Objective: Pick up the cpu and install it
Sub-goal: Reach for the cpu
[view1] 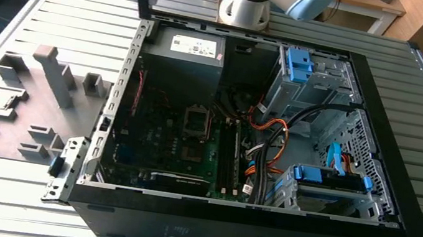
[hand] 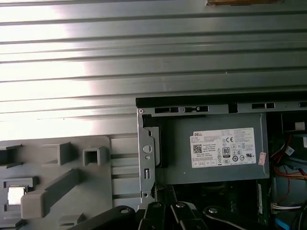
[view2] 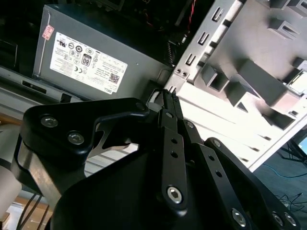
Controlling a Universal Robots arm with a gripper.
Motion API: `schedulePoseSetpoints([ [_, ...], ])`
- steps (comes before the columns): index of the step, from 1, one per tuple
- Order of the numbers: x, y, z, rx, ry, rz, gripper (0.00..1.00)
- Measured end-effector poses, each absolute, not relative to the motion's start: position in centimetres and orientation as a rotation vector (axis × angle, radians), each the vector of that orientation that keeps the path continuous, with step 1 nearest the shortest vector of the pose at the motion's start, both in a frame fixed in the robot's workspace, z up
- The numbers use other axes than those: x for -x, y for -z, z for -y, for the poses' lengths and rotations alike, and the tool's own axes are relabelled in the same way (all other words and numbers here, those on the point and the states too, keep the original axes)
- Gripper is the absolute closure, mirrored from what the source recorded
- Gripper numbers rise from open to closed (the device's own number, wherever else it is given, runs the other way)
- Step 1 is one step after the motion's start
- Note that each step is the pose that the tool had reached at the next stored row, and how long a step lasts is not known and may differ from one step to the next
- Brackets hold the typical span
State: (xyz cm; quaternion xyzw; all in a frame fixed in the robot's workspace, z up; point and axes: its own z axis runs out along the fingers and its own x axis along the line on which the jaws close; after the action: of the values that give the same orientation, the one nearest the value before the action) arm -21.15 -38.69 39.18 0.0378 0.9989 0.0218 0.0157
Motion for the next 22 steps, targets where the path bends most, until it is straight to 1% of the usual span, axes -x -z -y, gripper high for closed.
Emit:
schedulePoseSetpoints([
  [22,24.2,-39.2,38.7,-0.117,-0.068,-3.104,0.89],
])
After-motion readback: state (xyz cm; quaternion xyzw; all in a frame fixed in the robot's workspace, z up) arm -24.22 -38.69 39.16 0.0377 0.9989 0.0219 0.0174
